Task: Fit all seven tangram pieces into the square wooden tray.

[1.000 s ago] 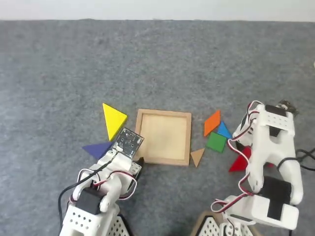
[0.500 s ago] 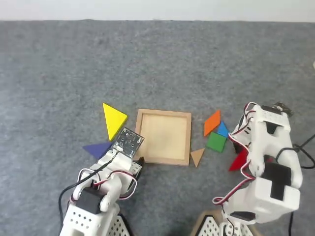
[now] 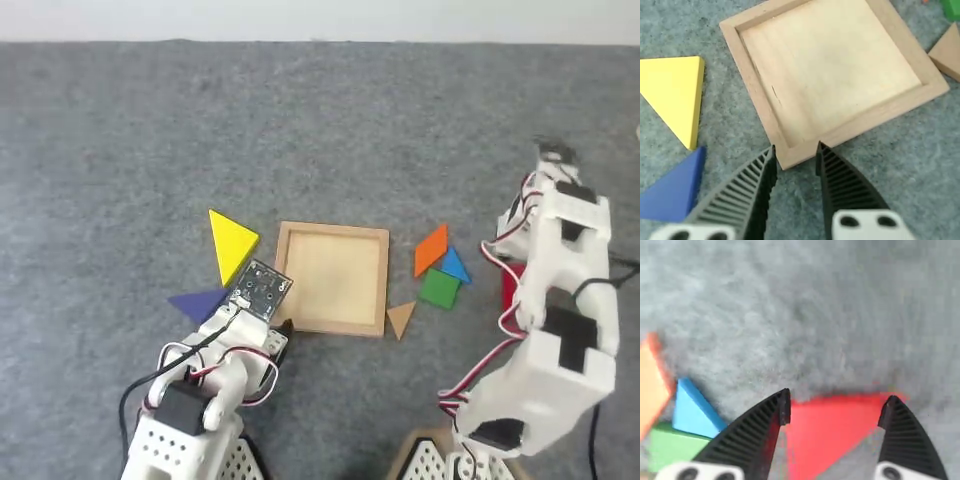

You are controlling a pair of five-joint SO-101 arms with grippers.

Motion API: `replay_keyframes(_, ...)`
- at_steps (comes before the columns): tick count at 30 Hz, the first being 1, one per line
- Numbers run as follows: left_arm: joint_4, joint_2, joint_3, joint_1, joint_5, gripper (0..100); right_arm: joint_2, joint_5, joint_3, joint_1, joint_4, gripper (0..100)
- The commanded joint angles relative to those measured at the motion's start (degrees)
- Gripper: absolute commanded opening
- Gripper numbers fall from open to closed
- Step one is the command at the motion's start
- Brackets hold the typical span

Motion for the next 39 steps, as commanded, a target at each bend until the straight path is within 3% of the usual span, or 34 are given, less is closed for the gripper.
replay_keyframes(1, -0.1, -1.1, -0.4, -0.2, 0.3, 13, 1.5, 18.5, -5.6, 0.7, -0.6, 29.6)
replay_keyframes(3, -0.1, -1.1, -0.4, -0.2, 0.3, 13, 2.3, 18.5, -6.2, 0.8, 1.2, 29.6)
replay_keyframes(8, -0.1, -1.1, -0.4, -0.2, 0.3, 13, 0.8, -14.6, -6.4, 0.7, 12.9, 29.6)
replay_keyframes(17, -0.1, -1.1, -0.4, -0.2, 0.3, 13, 0.4, -50.2, -6.5, -0.8, 15.3, 29.6)
replay_keyframes(22, -0.1, -1.1, -0.4, -0.2, 0.3, 13, 0.4, -54.4, -7.7, -0.8, 17.9, 29.6)
replay_keyframes(27, -0.1, -1.1, -0.4, -0.2, 0.3, 13, 0.9, -63.4, -7.7, -0.9, 17.3, 29.6)
replay_keyframes(39, -0.1, -1.1, -0.4, -0.2, 0.3, 13, 1.8, -63.5, -7.5, -0.8, 13.9, 29.9)
